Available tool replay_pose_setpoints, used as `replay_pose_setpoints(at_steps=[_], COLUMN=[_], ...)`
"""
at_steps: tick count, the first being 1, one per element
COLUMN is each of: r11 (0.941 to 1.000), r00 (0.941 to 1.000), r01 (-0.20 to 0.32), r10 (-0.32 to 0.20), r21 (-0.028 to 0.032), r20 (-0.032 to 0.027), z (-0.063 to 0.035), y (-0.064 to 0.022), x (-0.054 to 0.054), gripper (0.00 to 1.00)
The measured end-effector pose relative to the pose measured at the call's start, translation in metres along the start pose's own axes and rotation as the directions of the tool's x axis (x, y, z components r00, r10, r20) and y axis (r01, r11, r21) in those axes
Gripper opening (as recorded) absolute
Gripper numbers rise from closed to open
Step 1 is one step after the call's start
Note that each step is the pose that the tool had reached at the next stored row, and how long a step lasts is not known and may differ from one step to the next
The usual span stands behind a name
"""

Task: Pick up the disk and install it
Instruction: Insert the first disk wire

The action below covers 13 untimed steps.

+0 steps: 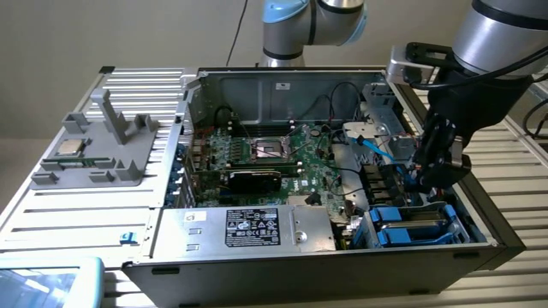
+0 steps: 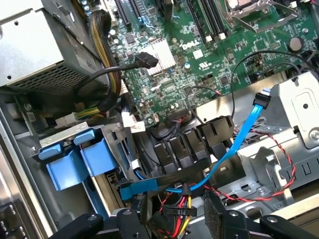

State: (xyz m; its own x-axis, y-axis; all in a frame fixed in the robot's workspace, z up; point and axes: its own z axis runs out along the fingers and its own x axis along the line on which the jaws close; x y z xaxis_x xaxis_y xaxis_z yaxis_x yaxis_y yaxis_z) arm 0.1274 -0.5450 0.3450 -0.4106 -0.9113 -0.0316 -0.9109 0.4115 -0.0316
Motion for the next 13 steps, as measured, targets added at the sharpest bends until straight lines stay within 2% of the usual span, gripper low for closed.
replay_pose_setpoints(at_steps=[2,4,5,6,9,10,13], r11=[1.0000,1.0000,1.0000,1.0000,1.0000,1.0000,0.9999], r00=[1.0000,1.0000,1.0000,1.0000,1.0000,1.0000,0.9998], r01=[-0.004,-0.006,-0.007,-0.007,-0.007,-0.007,-0.006], r10=[0.004,0.006,0.007,0.007,0.007,0.007,0.006], r21=[0.0011,0.0013,0.0014,0.0014,0.0018,0.0026,0.0117], r20=[0.0004,0.0004,0.0004,0.0004,-0.0004,-0.0024,-0.0211], z=[0.0000,0.0000,0.0000,0.0000,0.0001,-0.0001,-0.0030], y=[0.0001,0.0001,0.0001,0.0001,0.0019,0.0028,0.0051], x=[0.000,0.000,0.000,0.000,-0.004,-0.006,-0.010], gripper=[0.56,0.42,0.42,0.36,0.35,0.35,0.35])
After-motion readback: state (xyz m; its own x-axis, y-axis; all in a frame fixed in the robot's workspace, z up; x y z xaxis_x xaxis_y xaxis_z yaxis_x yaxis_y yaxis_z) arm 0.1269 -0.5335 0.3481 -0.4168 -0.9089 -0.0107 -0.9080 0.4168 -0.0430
